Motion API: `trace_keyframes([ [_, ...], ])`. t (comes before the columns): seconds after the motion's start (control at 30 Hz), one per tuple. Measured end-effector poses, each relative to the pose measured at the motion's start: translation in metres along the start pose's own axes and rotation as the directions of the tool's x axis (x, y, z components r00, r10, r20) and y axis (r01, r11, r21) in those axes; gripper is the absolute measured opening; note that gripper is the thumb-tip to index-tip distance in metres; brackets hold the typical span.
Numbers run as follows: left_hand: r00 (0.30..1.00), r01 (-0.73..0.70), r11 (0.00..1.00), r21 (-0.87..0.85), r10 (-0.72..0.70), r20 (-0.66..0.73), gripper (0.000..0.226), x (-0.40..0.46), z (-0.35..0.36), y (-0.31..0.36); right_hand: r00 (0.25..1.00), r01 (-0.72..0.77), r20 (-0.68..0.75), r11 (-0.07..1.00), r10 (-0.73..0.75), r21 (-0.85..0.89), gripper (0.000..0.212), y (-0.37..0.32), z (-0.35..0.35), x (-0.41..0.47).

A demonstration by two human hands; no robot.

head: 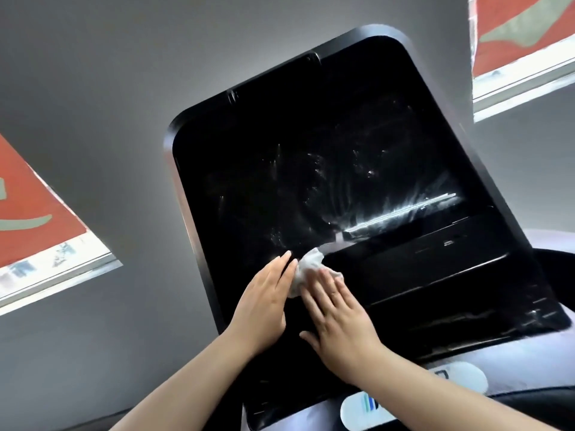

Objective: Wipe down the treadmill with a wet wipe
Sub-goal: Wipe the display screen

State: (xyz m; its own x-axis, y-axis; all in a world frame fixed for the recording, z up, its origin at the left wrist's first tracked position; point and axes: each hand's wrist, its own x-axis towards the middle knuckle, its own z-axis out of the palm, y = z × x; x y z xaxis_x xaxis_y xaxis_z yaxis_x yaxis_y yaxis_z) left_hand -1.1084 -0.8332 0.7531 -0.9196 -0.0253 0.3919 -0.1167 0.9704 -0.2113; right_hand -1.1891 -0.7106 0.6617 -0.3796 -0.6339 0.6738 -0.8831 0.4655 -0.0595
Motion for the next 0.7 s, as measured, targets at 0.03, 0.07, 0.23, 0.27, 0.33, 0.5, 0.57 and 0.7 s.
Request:
trace_keyframes([
  [0.03,1.0,-0.008,1.0,0.0,0.008,-0.005,0.061,0.004,0.0,0.001,0.998,0.058,0.012,0.998,-0.058,-0.009,0.071,-0.001,0.002,-0.009],
  [0.07,1.0,-0.018,1.0,0.002,0.018,-0.005,0.06,0.009,0.0,0.005,0.995,0.097,0.032,0.995,-0.096,-0.031,0.072,0.005,0.0,-0.019],
  [0.23,0.997,-0.071,0.995,0.068,0.072,-0.014,0.066,0.019,0.005,0.016,0.991,-0.091,0.082,0.978,0.108,-0.185,0.078,0.08,-0.029,-0.039],
  [0.27,0.996,-0.085,0.994,0.075,0.086,-0.013,0.069,0.021,0.007,0.019,0.969,-0.21,0.087,0.958,0.23,-0.194,0.081,0.094,-0.034,-0.034],
  [0.33,0.994,-0.109,0.99,0.087,0.11,-0.005,0.073,0.024,0.011,0.026,0.903,-0.405,0.083,0.899,0.421,-0.166,0.084,0.101,-0.04,-0.021],
  [0.5,0.988,-0.15,0.985,0.079,0.153,-0.03,0.063,0.04,0.013,0.045,0.976,-0.091,0.191,0.992,0.107,-0.093,0.077,0.052,-0.025,-0.033],
  [0.57,0.982,-0.181,0.98,0.079,0.185,-0.047,0.061,0.049,0.013,0.053,0.956,0.055,0.293,0.991,-0.017,-0.122,0.076,0.075,-0.037,-0.047],
  [0.7,0.97,-0.23,0.962,0.148,0.24,-0.05,0.062,0.06,0.015,0.066,0.913,-0.351,0.097,0.883,0.397,-0.311,0.082,0.158,-0.074,-0.033],
])
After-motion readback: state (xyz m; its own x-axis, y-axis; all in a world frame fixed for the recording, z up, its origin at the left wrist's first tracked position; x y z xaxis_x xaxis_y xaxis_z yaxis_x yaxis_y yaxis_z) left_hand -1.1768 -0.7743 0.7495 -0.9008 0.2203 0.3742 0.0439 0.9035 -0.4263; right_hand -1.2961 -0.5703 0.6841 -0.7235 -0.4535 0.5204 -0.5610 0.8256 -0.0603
